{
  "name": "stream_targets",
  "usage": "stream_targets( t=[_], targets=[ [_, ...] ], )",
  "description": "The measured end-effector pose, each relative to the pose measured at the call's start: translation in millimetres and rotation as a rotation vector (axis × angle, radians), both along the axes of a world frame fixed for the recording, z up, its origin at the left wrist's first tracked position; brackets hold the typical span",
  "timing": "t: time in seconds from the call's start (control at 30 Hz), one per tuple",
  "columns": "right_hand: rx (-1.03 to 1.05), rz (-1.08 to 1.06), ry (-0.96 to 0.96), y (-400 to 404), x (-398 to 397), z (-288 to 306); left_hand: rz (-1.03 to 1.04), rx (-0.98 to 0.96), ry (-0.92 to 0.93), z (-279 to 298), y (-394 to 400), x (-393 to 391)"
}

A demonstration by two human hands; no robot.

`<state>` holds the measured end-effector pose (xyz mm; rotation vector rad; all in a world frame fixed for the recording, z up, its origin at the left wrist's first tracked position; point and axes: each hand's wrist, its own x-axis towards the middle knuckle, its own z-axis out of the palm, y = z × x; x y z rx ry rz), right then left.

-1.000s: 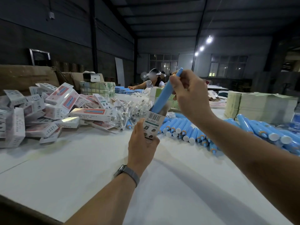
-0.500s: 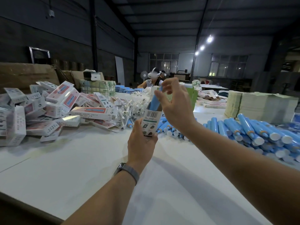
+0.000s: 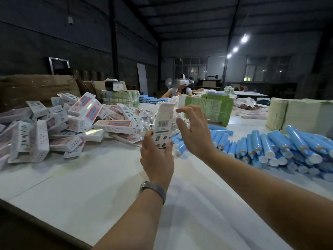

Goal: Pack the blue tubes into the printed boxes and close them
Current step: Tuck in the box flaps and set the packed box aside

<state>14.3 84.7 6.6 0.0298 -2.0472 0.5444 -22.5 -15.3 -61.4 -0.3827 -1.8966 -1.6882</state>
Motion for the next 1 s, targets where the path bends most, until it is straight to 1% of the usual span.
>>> stream_targets(
  t=[0.07,0.13,0.23,0.3,0.4,0.5,0.6,0.67,0.77,0.87,0.97,1.0],
  targets=[
    [-0.098,0.03,-0.069,1.4,-23.8,-7.9,0.06,0.072,-0.059,0.4,-6.4,-6.1],
    [-0.107,0.004,-0.204,5.5,-52.3,-14.6,0.103,0.136,-0.131,1.1,-10.9,-10.8],
    [0.115,-0.141,-0.55,14.9,-94.7,-26.0,0.141,0.211,-0.154,2.6,-9.9,-13.9],
    [0.276,-0.183,-0.724,13.9,-118.6,-32.9,0.147,0.241,-0.159,1.8,-7.2,-15.0],
    [0.406,-0.145,-0.851,-0.4,-154.0,-42.0,0.134,0.268,-0.159,-0.6,-4.3,-20.2],
    [0.489,-0.202,-0.968,-10.8,-182.2,-53.3,0.13,0.243,-0.162,-1.3,-2.2,-25.1],
    [0.459,-0.24,-0.982,-13.7,-195.4,-59.7,0.113,0.21,-0.15,-3.1,-2.8,-26.5],
    [0.471,-0.249,-0.908,-15.1,-196.2,-57.5,0.113,0.19,-0.149,-3.3,-3.0,-28.4],
    [0.451,-0.191,-0.805,-12.6,-192.4,-56.0,0.105,0.188,-0.16,-3.1,-3.7,-29.3],
    [0.455,-0.118,-0.822,-5.8,-178.2,-50.3,0.093,0.196,-0.154,-2.0,-5.0,-28.5],
    [0.533,-0.105,-0.783,1.5,-152.2,-38.6,0.082,0.186,-0.149,-0.7,-5.2,-26.8],
    [0.506,-0.087,-0.762,3.8,-140.9,-33.8,0.073,0.177,-0.147,-0.8,-5.3,-26.0]
  ],
)
